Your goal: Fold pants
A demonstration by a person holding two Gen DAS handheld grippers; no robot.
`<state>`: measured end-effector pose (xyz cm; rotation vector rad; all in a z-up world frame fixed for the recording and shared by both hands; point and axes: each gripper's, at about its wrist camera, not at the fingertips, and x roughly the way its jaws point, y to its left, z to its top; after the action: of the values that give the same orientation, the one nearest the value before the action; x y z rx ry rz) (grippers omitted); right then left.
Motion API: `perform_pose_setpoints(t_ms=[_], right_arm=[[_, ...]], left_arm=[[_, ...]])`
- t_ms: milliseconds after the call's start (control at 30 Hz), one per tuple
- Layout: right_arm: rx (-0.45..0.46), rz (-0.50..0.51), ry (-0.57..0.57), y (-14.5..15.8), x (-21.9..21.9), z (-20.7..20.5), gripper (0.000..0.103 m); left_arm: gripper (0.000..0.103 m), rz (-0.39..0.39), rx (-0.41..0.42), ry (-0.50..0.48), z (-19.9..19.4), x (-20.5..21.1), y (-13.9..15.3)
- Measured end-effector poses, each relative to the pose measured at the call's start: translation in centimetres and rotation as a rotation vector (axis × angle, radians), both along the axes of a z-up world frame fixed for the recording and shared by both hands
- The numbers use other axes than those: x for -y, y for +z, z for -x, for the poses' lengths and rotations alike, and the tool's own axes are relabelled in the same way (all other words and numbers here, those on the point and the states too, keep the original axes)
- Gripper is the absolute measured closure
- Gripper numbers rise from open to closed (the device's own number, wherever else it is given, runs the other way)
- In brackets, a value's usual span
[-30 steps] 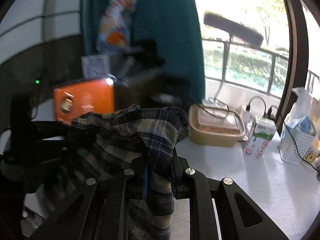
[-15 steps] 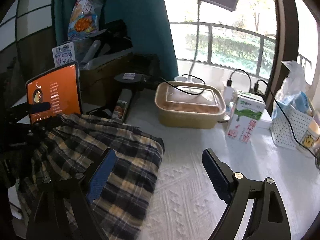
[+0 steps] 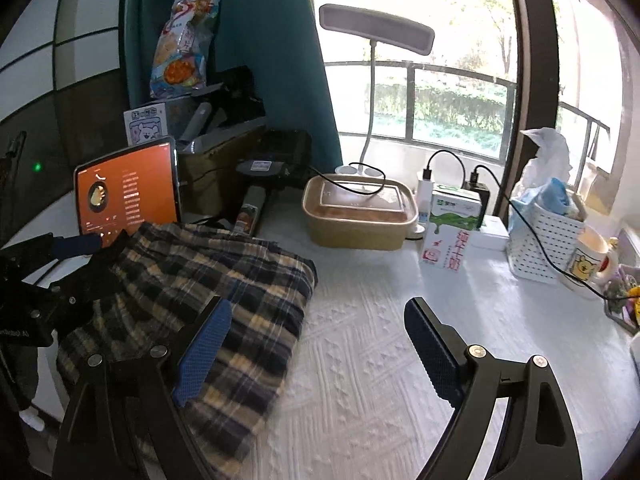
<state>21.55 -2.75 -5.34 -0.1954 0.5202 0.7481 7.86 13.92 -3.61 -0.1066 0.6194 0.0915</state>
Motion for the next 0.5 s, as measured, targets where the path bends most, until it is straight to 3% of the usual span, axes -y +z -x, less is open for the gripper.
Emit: perform_pose_setpoints(t_ms=[167, 500], right_arm=[[0.027, -0.002, -0.014, 0.6, 2.7, 2.0, 0.013], [0.127, 0.011, -0.061, 3.6, 8.9, 7.2, 0.013]], left_arm=[[0.020, 0.043, 0.040, -0.001, 1.8, 2.1, 0.6], [0.019, 0.034, 0.134, 0.018, 5.5, 6.3, 1.9]])
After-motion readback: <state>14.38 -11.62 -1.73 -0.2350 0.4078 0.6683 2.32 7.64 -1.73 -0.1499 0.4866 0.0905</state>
